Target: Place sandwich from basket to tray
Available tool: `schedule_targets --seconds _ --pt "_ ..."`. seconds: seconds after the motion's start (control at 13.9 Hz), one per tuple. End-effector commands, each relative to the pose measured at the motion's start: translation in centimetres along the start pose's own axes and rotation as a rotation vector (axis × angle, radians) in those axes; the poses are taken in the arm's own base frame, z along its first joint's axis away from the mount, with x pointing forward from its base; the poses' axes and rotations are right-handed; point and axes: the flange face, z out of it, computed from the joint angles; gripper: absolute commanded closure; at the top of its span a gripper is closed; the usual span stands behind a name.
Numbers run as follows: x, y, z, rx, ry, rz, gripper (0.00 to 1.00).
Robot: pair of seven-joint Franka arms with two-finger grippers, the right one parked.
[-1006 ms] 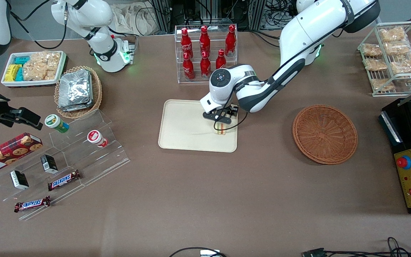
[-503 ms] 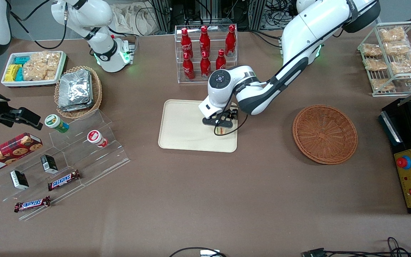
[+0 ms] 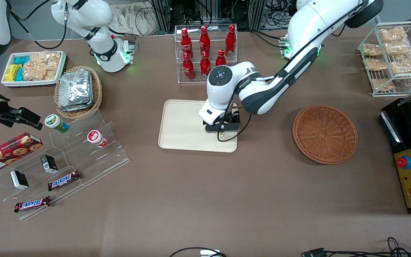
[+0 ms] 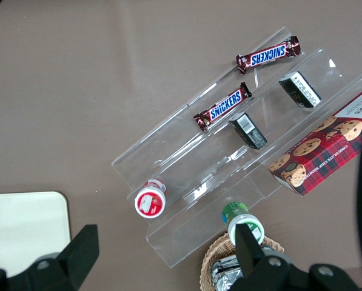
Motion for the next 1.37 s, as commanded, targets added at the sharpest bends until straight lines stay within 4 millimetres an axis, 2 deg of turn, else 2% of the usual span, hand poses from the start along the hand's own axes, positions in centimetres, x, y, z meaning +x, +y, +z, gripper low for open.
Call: schedule_targets --seconds 0.0,0.29,0.43,0.65,0.79,1.08,1.29 --pt "3.8 -4.2 -3.3 0.047 0.058 -0.108 0.0" --pt "9.6 -11.1 -6.6 0.106 0.085 -0.25 0.0" --pt "11.7 -14.7 -8.1 0.122 0.107 -0.306 0.0" --pt "13.5 -18.2 -9.4 0.135 0.124 -0.361 0.0" --pt "14.4 -20.1 -10.8 0.116 0.107 -0.348 0.0" --pt "16.6 -25.6 -14.3 0.102 0.004 -0.283 0.0" --pt "17.4 -28.8 -15.5 0.109 -0.019 -0.245 0.0"
